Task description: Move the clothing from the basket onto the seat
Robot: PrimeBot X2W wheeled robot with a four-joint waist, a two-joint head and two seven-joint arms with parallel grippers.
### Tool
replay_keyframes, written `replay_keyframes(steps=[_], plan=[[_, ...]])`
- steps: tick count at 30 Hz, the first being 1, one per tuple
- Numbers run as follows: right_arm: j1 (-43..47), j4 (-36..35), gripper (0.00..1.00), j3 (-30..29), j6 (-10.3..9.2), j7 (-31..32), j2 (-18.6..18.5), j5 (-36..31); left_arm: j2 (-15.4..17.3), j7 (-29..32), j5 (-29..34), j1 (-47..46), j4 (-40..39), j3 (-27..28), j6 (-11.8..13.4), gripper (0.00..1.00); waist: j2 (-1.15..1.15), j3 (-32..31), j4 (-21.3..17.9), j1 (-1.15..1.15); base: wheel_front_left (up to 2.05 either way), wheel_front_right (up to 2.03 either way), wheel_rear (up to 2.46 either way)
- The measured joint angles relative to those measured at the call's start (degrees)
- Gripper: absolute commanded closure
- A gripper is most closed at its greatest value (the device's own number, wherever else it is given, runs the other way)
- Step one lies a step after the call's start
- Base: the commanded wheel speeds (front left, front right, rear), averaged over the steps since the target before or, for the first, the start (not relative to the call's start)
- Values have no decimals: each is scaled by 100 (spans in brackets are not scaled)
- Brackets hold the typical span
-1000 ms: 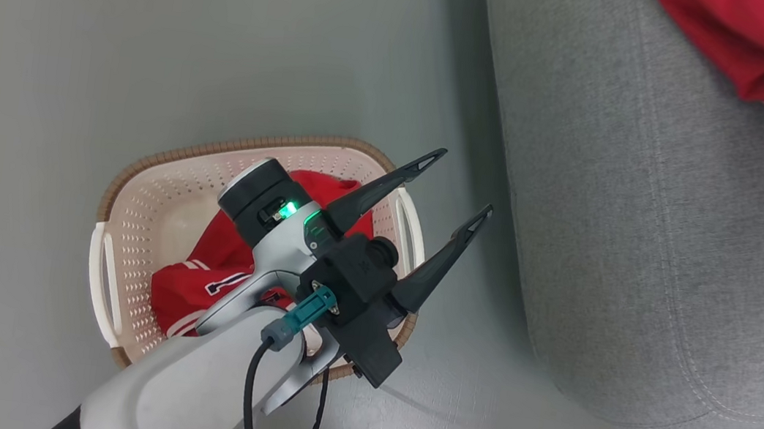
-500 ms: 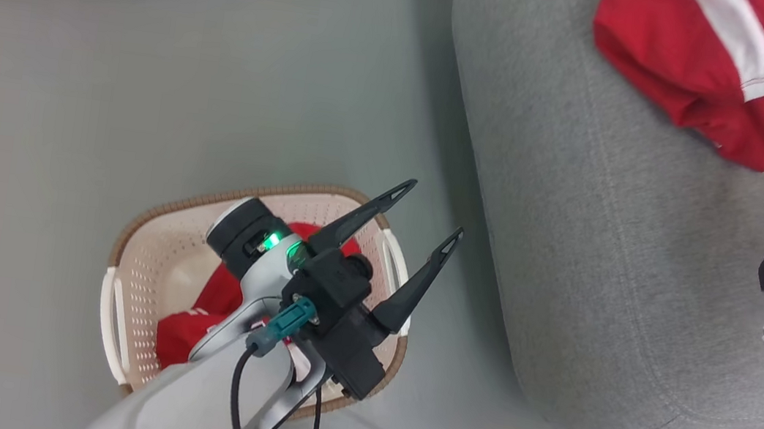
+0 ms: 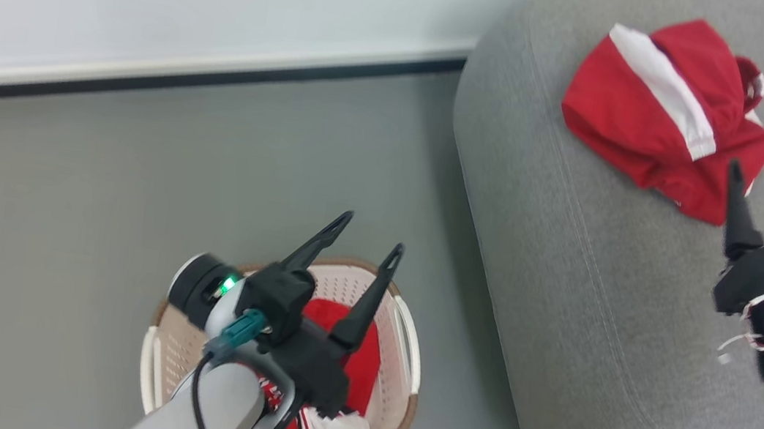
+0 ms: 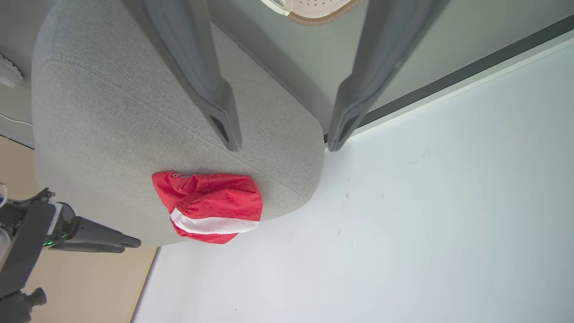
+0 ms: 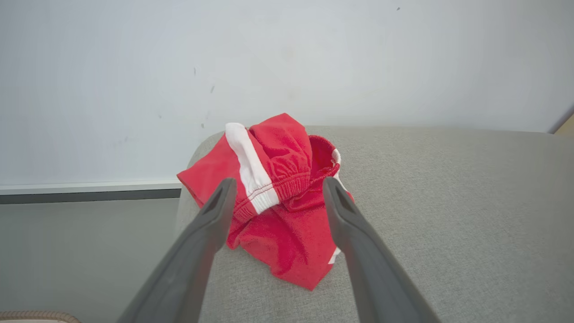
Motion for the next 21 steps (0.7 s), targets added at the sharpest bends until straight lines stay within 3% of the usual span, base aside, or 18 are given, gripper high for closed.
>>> replay_keyframes(steps=[17, 21], plan=[[1253, -1072, 0, 267, 41, -1, 873, 57, 345, -1, -498, 1274, 107, 1009, 302, 0, 0, -1074, 709, 0, 0, 0, 0], [1695, -1376, 0, 320, -27, -1, 1115, 57, 394, -1, -560, 1605, -16, 1272, 353, 0, 1, -1272, 838, 0, 0, 0, 0]])
